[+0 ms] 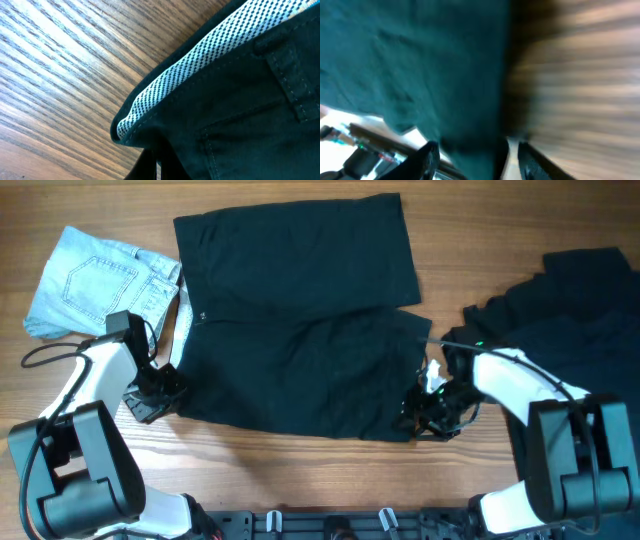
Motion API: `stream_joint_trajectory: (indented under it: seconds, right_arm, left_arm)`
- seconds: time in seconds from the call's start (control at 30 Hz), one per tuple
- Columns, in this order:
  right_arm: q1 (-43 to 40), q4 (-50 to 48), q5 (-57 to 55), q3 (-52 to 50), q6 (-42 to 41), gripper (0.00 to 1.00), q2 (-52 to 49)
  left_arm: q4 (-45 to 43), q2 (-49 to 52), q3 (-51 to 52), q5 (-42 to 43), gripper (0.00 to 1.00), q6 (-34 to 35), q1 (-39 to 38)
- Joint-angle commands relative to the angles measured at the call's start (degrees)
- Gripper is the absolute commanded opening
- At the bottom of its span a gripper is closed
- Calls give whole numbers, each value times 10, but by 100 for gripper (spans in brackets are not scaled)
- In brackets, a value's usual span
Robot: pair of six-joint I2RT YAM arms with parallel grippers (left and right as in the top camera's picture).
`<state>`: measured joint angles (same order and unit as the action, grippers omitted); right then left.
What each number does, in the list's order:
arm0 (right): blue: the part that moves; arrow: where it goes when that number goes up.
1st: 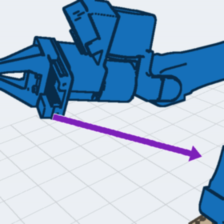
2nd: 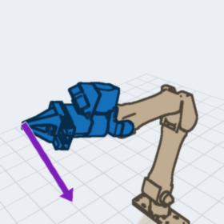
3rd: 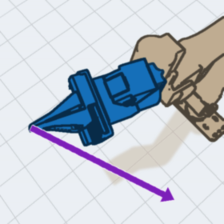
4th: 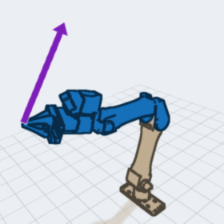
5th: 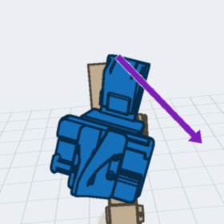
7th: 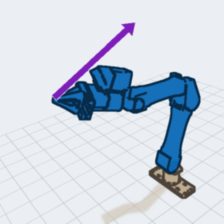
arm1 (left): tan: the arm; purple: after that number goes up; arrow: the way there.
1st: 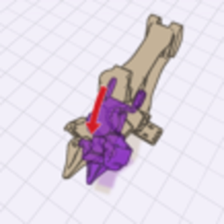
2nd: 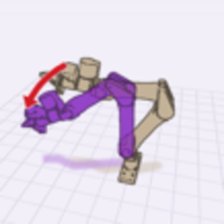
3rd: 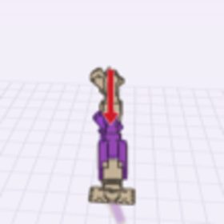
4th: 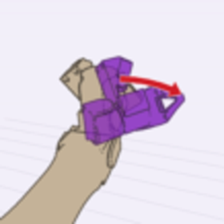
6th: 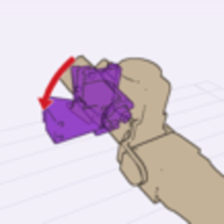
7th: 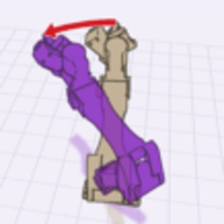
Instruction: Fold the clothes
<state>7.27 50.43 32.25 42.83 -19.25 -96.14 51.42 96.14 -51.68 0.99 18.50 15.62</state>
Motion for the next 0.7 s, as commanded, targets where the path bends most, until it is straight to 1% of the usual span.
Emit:
stream_joint_trajectory:
  seconds: [0.0, 0.03, 0.07, 0.1, 0.17, 0.27, 0.33, 0.4, 0.5, 0.53, 0.67]
  right_arm:
    - [43, -43, 12, -20, -70, 53, -3]
    - [51, -44, -8, -20, -87, 48, -3]
    - [52, -44, -22, -20, -94, 33, -3]
    - [50, -43, -35, -20, -94, 22, -3]
    - [47, -23, -77, -18, -93, 13, 0]
    - [39, 5, -104, -13, -78, 6, 20]
    - [30, 18, -108, 1, -61, 4, 54]
    - [24, 43, -127, 21, -61, 4, 94]
    - [4, 116, -219, 94, -62, 4, 179]
    - [-8, 150, -259, 135, -61, 4, 207]
    - [-47, 196, -273, 222, -43, 5, 233]
  left_arm:
    - [2, 6, 5, 9, 4, -1, 4]
    - [2, 6, 5, 9, 4, -1, 4]
    - [2, 6, 5, 9, 4, -1, 4]
    - [2, 6, 5, 9, 4, -1, 4]
    - [4, 6, 3, 9, 4, -1, 4]
    - [25, 2, -16, 9, 4, -1, 4]
    - [49, -10, -38, 10, 4, 0, 4]
    - [76, -26, -57, 21, 4, 1, 4]
    - [101, -72, -67, 103, 4, 1, 4]
    - [109, -94, -67, 124, 4, 1, 4]
    - [143, -188, -67, 131, 4, 1, 4]
